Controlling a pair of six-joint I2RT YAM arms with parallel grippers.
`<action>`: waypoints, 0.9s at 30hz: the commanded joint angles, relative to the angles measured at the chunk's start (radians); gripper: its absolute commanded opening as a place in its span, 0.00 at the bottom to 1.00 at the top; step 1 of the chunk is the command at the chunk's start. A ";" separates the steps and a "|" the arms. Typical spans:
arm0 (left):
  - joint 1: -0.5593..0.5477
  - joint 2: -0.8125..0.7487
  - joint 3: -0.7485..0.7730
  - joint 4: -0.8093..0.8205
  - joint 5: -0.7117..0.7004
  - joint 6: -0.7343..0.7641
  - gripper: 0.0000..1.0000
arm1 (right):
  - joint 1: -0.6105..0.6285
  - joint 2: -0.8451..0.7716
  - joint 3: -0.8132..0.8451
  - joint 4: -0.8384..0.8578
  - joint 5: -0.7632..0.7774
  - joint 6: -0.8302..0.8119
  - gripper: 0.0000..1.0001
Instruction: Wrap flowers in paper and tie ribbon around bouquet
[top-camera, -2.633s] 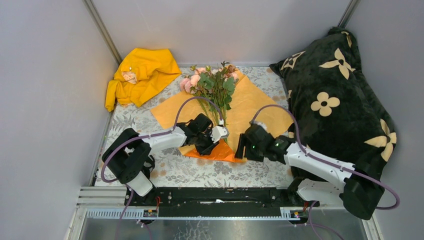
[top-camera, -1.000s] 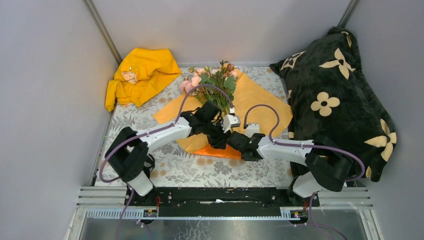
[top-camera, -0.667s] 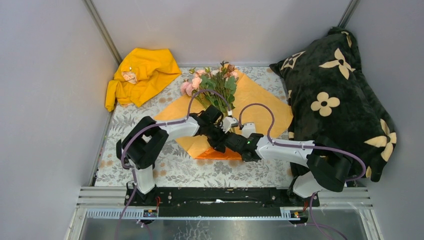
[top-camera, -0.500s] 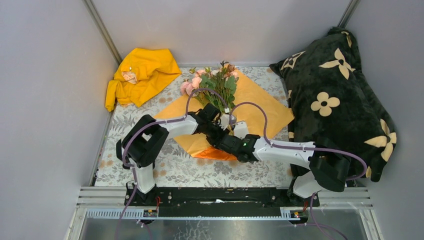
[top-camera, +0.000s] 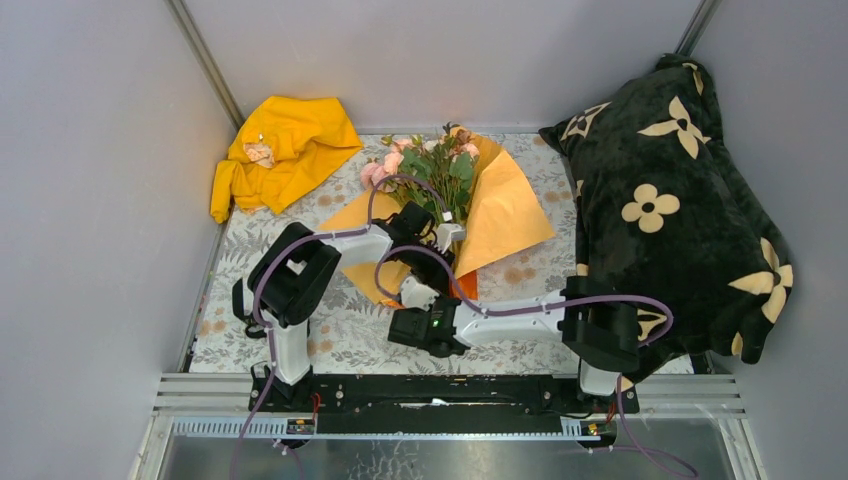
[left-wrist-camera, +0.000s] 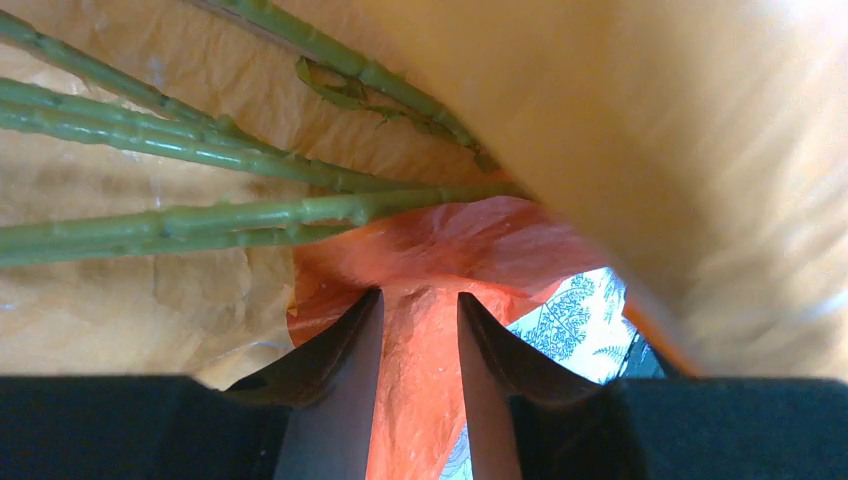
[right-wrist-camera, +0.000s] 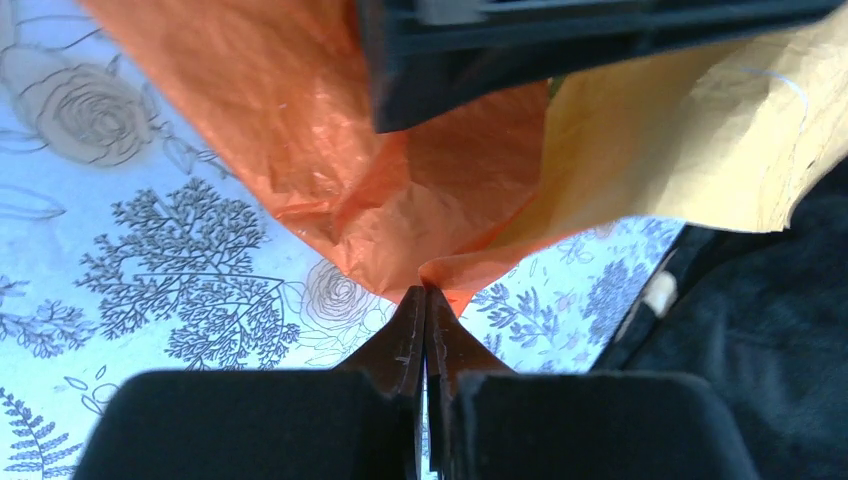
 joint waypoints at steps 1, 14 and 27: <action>0.014 0.065 -0.027 -0.002 -0.079 0.018 0.41 | 0.044 0.039 0.062 0.031 0.062 -0.179 0.00; 0.140 -0.021 0.016 -0.072 -0.021 0.018 0.41 | 0.057 0.186 0.045 0.199 -0.017 -0.440 0.00; 0.169 -0.270 0.202 -0.126 -0.043 0.018 0.41 | 0.057 0.261 0.085 0.170 -0.042 -0.470 0.00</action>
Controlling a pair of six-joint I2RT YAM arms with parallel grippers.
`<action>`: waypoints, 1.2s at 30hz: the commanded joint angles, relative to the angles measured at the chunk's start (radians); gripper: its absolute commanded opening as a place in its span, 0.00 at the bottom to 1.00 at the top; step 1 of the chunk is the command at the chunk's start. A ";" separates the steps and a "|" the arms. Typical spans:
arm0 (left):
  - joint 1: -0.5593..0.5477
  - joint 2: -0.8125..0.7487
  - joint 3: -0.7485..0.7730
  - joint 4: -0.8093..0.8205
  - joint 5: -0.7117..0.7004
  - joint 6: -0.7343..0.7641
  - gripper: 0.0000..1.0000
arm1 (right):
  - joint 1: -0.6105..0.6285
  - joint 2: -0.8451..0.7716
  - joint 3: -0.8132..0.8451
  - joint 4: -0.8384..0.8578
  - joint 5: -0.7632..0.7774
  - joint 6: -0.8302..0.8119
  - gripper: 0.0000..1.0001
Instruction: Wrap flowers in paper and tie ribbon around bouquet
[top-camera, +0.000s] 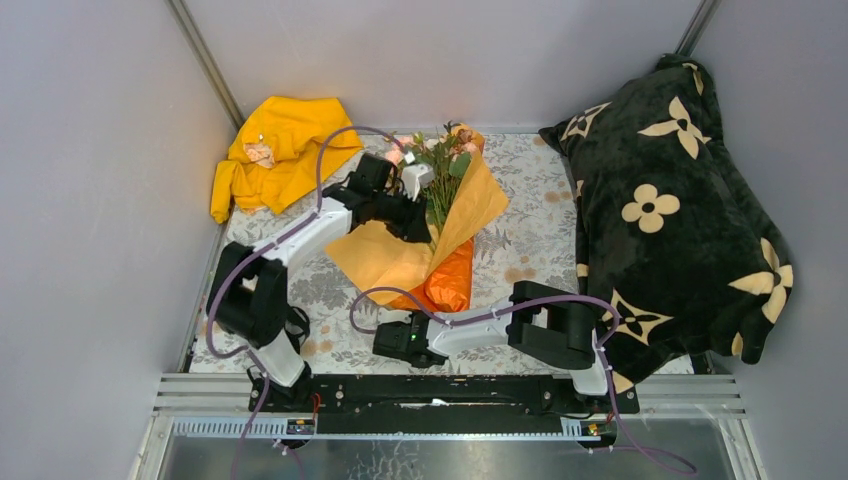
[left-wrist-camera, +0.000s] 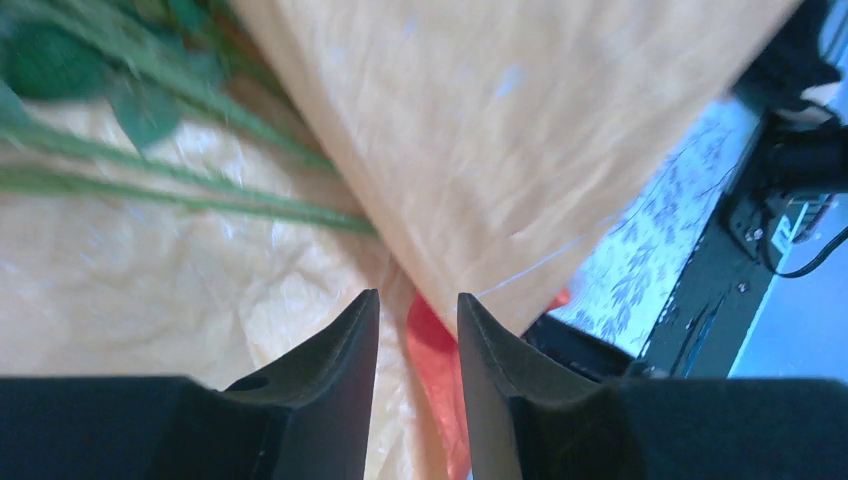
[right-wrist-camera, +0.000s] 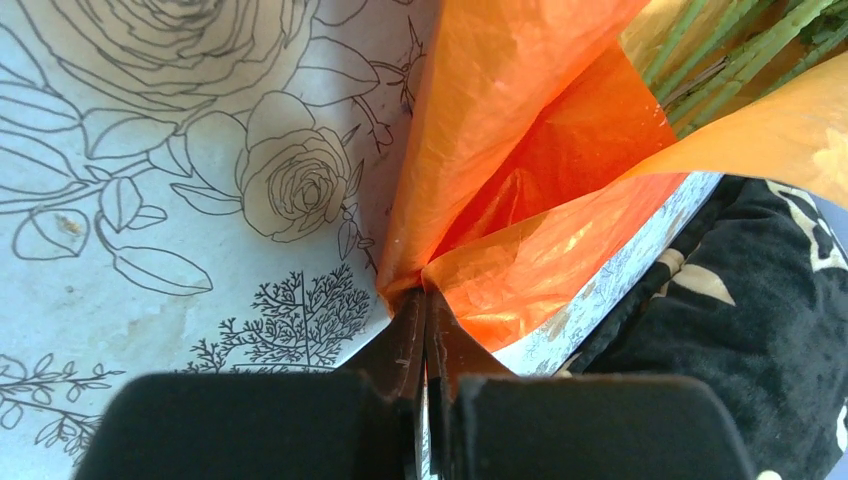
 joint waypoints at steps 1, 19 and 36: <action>-0.043 -0.082 0.088 0.021 -0.002 0.014 0.41 | 0.008 0.027 0.039 -0.007 -0.037 -0.014 0.00; -0.261 0.033 0.161 0.121 -0.699 0.123 0.99 | 0.007 0.018 0.045 -0.022 -0.029 0.003 0.00; 0.055 0.041 0.029 0.250 -0.267 -0.084 0.00 | 0.008 -0.010 0.008 -0.047 -0.035 0.038 0.00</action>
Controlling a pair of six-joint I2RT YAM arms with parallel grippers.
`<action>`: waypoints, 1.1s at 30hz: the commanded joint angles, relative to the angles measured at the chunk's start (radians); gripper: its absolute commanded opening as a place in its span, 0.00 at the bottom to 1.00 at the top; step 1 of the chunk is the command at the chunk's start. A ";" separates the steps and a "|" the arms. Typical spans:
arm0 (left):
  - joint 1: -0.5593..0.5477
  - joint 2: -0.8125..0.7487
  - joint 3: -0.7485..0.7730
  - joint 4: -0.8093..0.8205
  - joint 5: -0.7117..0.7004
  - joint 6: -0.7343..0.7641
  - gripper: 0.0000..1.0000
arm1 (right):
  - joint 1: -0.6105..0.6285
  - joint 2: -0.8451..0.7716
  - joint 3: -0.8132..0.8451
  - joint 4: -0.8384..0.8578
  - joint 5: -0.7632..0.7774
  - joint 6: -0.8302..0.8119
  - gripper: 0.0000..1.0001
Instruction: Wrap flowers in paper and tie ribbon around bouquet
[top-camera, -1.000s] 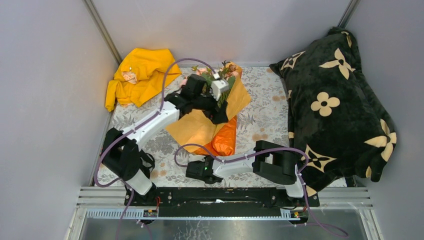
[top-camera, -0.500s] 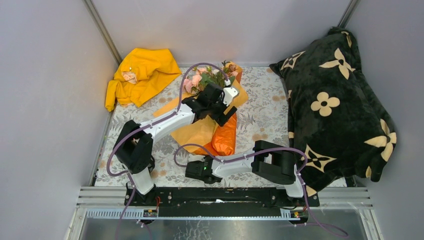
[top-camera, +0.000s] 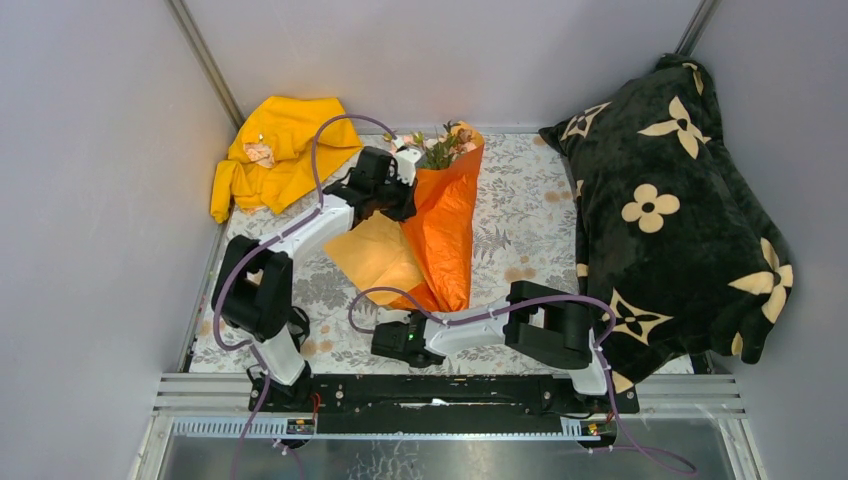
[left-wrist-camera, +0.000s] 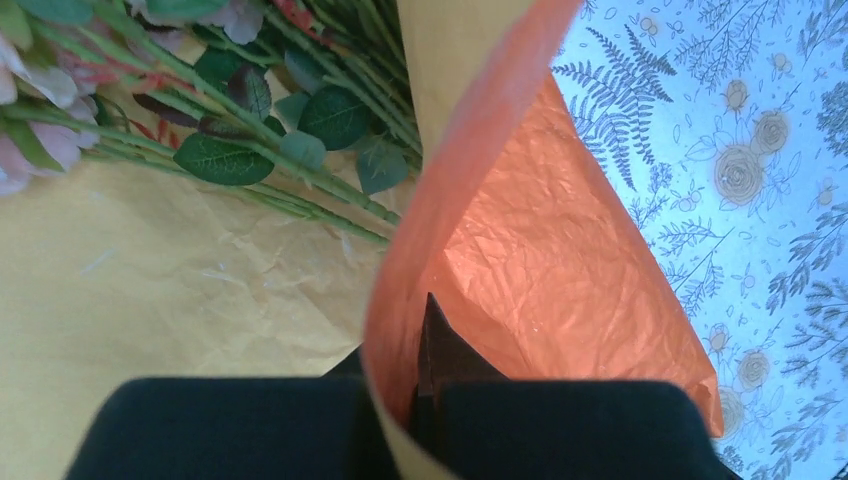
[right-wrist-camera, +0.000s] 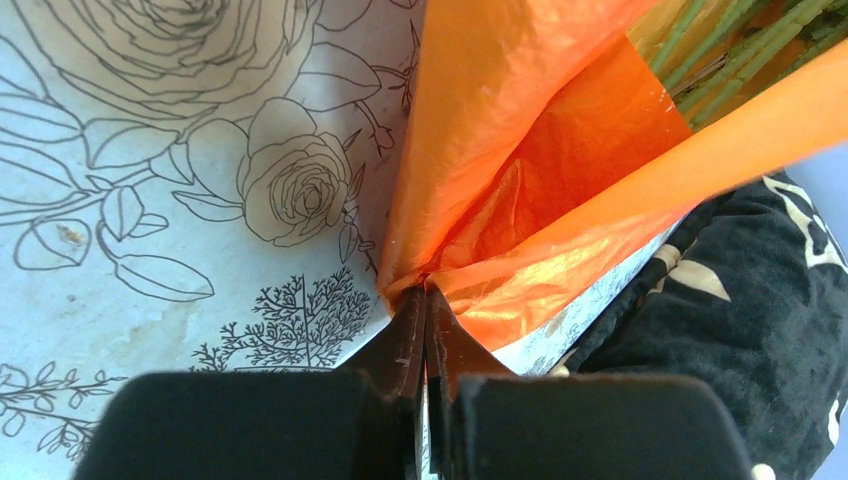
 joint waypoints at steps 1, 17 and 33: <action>0.078 0.062 -0.021 0.103 0.106 -0.084 0.00 | 0.007 -0.036 -0.023 -0.017 -0.039 0.034 0.00; 0.163 0.297 -0.118 0.233 0.146 -0.217 0.00 | 0.043 -0.327 -0.008 -0.088 -0.151 0.059 0.68; 0.176 0.288 -0.143 0.226 0.164 -0.217 0.00 | -0.345 -0.625 -0.237 0.396 -0.670 0.393 0.18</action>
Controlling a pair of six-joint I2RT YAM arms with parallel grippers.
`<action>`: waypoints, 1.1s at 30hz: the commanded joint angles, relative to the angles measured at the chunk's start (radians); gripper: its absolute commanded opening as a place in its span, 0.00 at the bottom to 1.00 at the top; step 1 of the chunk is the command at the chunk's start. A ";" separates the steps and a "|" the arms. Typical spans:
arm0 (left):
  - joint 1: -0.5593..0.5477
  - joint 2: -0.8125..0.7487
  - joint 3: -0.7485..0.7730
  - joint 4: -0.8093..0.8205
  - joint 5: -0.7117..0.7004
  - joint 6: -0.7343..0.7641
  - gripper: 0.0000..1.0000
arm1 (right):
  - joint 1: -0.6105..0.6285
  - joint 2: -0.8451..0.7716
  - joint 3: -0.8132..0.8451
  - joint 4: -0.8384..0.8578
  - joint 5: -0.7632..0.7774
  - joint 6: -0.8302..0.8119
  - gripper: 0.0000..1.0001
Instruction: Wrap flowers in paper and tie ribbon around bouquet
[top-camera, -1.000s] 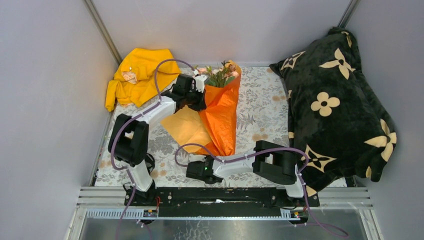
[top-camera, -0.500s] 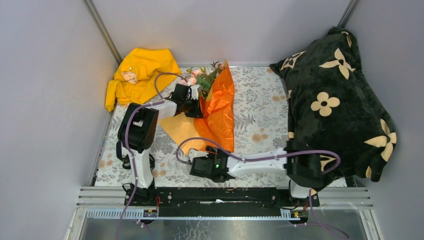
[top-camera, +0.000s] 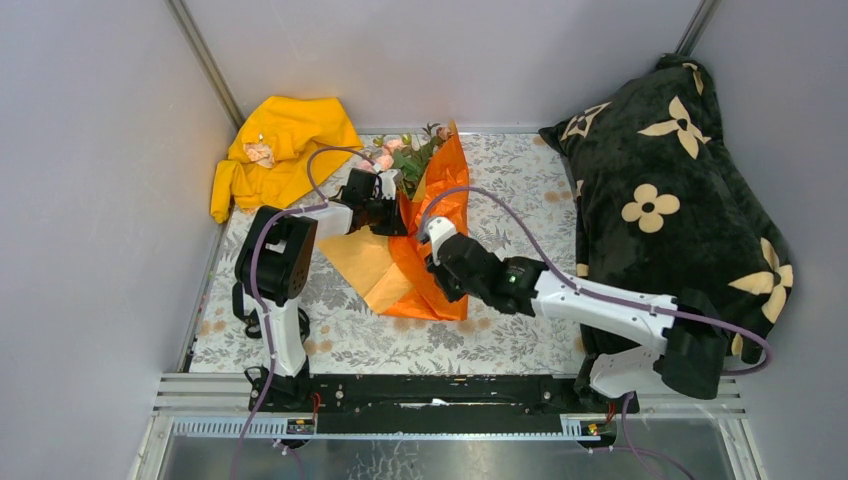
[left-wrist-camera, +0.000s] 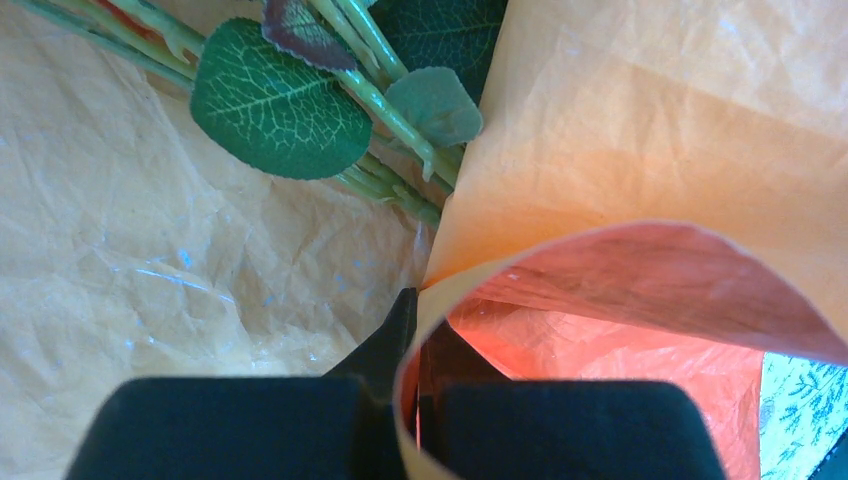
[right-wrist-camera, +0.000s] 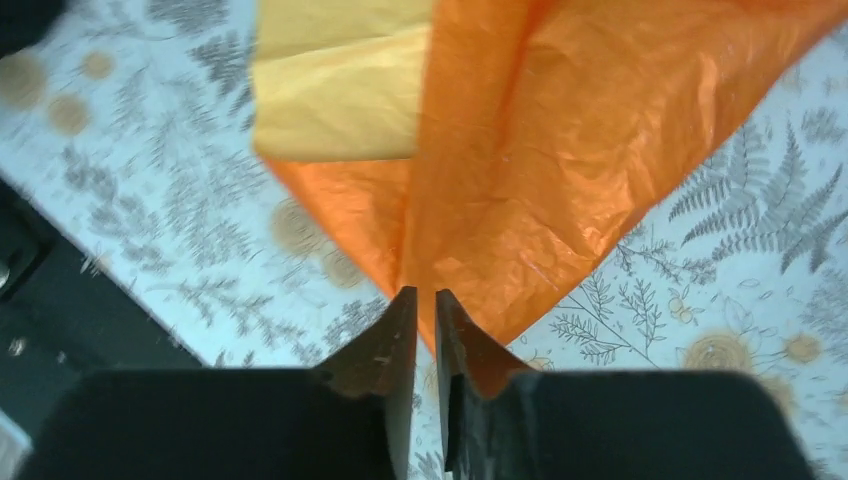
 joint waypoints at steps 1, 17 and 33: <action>0.013 0.018 -0.022 -0.013 -0.017 0.004 0.00 | -0.106 0.064 -0.093 0.171 -0.148 0.172 0.13; 0.086 -0.031 0.025 -0.084 0.057 0.004 0.00 | -0.165 0.142 -0.198 0.135 -0.187 0.295 0.05; 0.098 0.006 0.018 -0.109 0.124 0.002 0.08 | -0.526 0.325 -0.190 0.421 -0.500 0.379 0.66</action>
